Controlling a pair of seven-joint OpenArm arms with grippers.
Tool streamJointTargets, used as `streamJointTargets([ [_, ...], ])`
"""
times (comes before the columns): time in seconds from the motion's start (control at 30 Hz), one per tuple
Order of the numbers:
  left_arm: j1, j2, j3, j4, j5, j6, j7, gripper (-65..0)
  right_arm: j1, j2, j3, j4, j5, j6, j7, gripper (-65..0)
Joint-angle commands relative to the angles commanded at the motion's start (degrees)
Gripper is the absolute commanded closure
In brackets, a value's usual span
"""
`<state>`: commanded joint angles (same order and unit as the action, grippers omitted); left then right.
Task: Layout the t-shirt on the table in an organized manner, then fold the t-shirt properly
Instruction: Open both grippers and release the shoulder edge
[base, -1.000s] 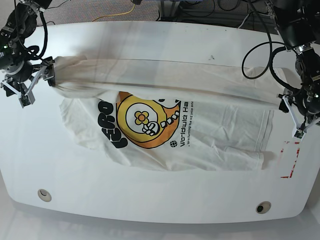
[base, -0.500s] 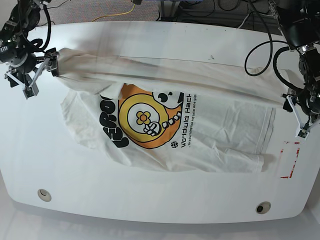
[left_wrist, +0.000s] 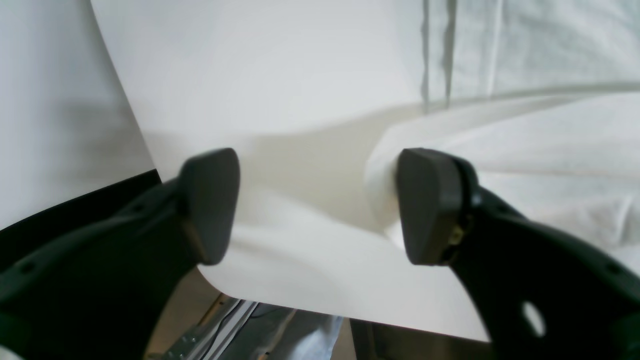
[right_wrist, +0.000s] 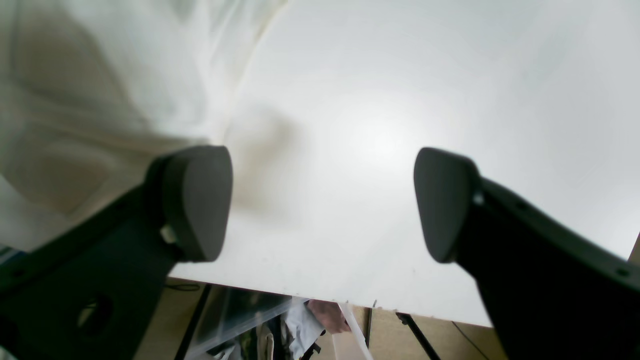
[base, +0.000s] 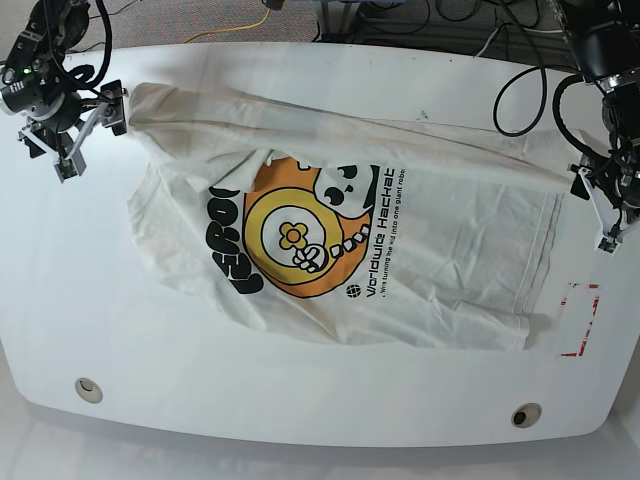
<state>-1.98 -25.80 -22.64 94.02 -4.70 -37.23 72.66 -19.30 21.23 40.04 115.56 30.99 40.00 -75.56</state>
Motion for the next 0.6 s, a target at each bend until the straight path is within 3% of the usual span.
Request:
streamJointTargets([
  [0.07,0.7,0.1,0.9,0.1,-2.5,-2.8,2.1,-51.8,0.0,-0.3,-0.1,0.0,2.0,0.0,-0.3,-54.4],
  [0.33,3.8,0.3,3.0,6.4,-10.8,-2.8,3.0,-51.8,0.6,-0.3,-0.2,-0.2,9.0,0.0,-0.2,-54.2],
  [0.6,3.5,1.9,2.8,11.2,-8.6,-2.8,3.1,-51.8,2.6,0.2,-1.6,-0.2,10.4,0.0,-0.2,-54.2],
])
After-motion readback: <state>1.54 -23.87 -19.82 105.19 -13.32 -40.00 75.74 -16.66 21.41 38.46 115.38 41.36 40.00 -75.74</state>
